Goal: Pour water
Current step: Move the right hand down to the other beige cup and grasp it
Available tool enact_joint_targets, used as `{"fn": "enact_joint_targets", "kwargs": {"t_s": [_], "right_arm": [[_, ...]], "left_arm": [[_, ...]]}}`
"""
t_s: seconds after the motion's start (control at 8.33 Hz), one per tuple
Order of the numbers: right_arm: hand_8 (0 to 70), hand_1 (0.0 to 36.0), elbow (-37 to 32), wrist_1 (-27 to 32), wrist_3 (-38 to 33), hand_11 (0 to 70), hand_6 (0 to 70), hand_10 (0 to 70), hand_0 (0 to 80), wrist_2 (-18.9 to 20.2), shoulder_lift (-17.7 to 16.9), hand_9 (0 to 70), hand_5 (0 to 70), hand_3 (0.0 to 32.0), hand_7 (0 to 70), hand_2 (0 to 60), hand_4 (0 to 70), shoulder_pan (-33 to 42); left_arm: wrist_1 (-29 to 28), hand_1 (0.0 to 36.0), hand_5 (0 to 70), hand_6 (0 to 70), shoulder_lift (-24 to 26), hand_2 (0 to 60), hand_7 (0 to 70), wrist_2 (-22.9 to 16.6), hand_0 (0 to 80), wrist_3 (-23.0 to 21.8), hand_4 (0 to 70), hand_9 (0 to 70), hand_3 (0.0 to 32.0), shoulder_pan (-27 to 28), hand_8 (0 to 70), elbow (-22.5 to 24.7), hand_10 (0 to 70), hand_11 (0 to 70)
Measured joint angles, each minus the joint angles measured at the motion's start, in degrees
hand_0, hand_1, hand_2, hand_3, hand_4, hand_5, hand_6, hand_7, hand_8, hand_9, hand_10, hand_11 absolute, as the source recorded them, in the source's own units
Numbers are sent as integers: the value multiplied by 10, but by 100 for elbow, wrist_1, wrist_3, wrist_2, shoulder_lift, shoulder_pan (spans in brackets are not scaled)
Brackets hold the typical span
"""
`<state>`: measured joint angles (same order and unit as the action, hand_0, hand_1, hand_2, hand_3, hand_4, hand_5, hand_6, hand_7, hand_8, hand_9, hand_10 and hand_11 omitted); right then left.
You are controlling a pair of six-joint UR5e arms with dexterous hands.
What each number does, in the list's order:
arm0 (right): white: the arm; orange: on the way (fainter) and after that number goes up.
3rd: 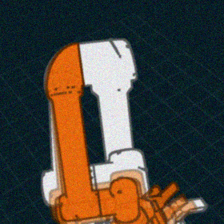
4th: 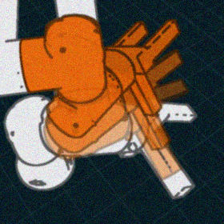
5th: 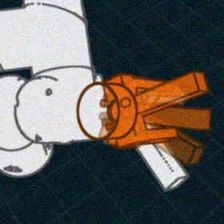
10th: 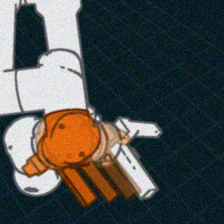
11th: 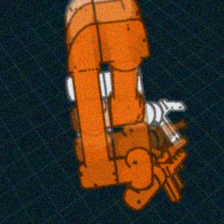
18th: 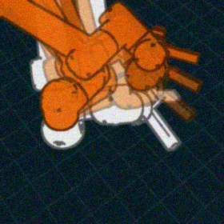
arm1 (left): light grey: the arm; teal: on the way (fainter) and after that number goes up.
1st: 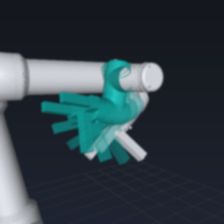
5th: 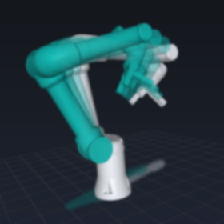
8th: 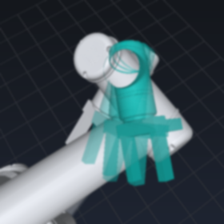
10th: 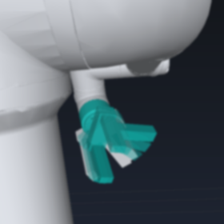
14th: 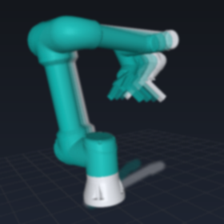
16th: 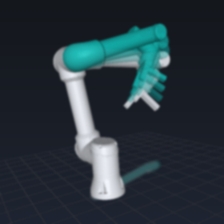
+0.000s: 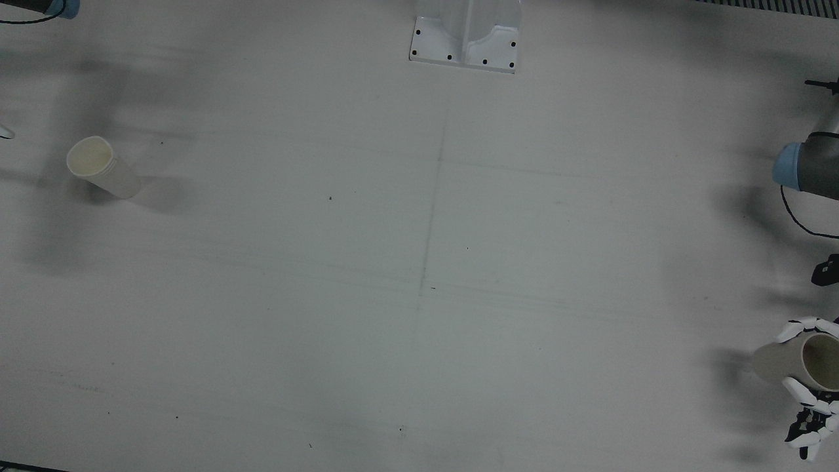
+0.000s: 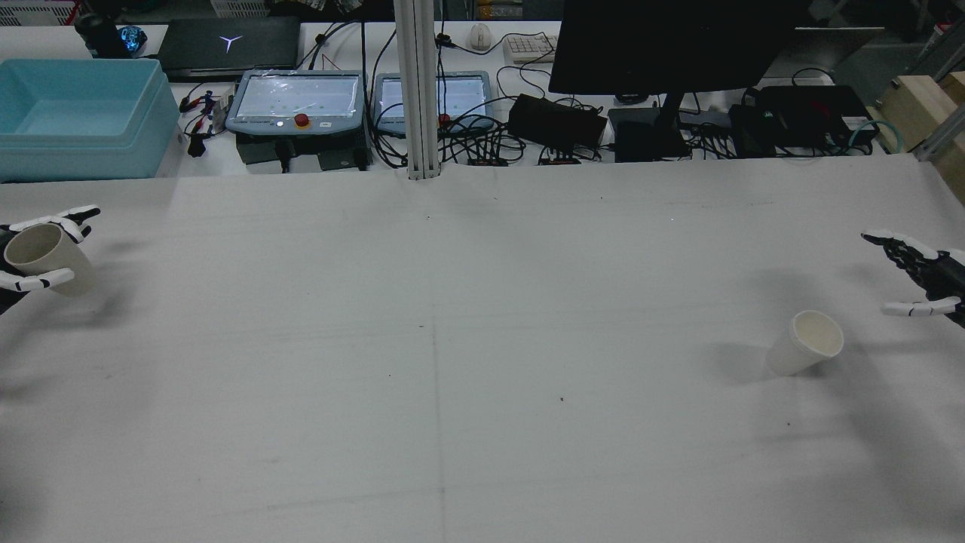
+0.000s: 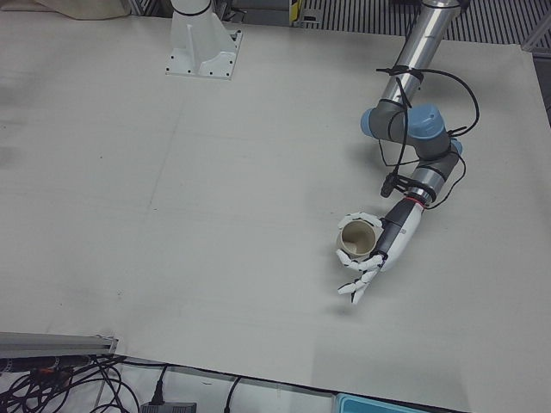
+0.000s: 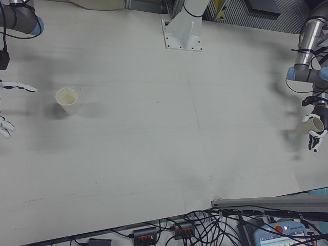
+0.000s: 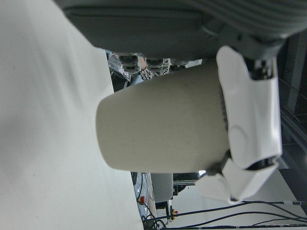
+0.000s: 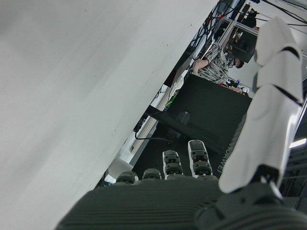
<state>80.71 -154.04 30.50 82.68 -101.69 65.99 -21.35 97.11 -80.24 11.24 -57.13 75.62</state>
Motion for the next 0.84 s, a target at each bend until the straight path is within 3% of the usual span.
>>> {"fn": "enact_joint_targets", "kwargs": {"t_s": [0.24,0.6,0.84], "right_arm": [[0,215,122,19,259,60,12,24,516,-27,7,8,168,0,112,121,0,-400],[0,166,322,22,333,55,0,22,495,-21,-147,0,115,0,70,6,0,-584],[0,162,618,23,338,59,0,26,490,16,-446,0,106,0,64,8,0,-606]], "left_arm": [[-27,360,700,79,-88,600,184,18,552,-71,700,41,0,-13,29,-8,36,67],[-74,360,700,82,-172,600,187,23,563,-97,700,39,0,-46,28,-3,34,66],[-73,360,700,80,-175,600,185,24,566,-106,700,39,0,-51,26,3,36,68]]}}
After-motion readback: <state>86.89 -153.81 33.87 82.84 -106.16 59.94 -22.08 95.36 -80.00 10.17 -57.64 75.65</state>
